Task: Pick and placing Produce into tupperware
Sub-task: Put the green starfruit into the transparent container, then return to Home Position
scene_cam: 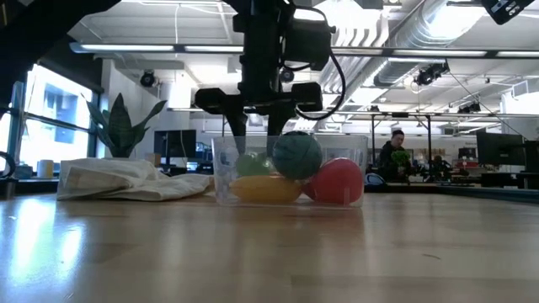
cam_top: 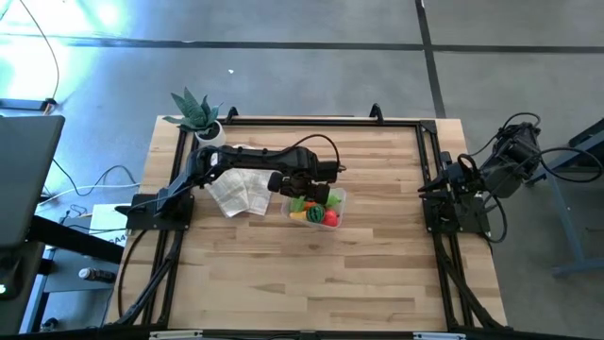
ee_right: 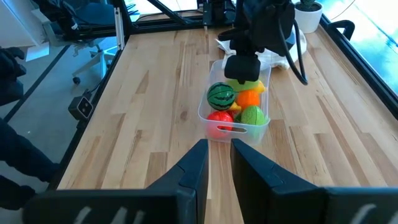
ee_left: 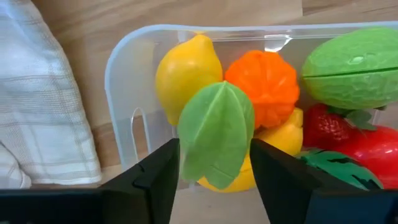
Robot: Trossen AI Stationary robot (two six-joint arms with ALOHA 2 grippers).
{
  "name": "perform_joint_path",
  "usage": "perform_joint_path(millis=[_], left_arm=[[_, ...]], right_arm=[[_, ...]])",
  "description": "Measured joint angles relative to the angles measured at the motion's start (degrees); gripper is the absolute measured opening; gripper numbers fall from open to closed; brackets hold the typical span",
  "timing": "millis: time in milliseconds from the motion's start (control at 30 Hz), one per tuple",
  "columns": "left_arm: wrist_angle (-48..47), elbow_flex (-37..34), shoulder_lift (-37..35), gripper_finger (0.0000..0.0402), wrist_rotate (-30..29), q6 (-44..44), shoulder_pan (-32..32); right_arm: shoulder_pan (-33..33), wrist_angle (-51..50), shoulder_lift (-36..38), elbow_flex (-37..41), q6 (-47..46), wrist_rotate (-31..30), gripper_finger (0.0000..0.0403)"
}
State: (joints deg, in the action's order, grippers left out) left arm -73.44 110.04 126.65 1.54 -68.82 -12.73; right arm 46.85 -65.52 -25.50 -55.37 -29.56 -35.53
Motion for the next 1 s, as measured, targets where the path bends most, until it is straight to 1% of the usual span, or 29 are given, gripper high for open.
perform_joint_path(millis=[300,400,500,633,767,867,967,1000], left_arm=[[-0.1,0.0,0.0,0.0123,0.0,0.0,0.5],[-0.1,0.0,0.0,0.0114,0.0,0.1,0.9],[-1.4,1.7,0.0,0.0118,-0.2,0.5,1.2],[-4.1,5.5,0.0,0.0126,-1.3,1.0,1.7],[-8.6,11.3,0.0,0.0128,-3.7,1.1,2.8],[-12.4,17.0,0.0,0.0128,-5.6,1.5,4.1],[-16.6,24.1,0.0,0.0128,-8.1,4.8,6.0],[-16.2,25.1,-0.4,0.0128,-9.4,6.3,6.8]], right_arm=[[0.0,0.0,0.0,0.0,0.0,0.0,0.0058],[0.0,0.0,0.0,0.0,0.0,0.0,0.0058],[0.0,0.0,0.0,0.0,0.0,0.0,0.0058],[0.0,0.0,0.0,0.0,0.0,0.0,0.0058],[0.0,0.0,0.0,0.0,0.0,0.0,0.0058],[0.0,0.0,0.0,0.0,0.0,0.0,0.0058],[0.0,0.0,0.0,0.0,0.0,0.0,0.0058],[0.0,0.0,0.0,0.0,0.0,0.0,0.0058]])
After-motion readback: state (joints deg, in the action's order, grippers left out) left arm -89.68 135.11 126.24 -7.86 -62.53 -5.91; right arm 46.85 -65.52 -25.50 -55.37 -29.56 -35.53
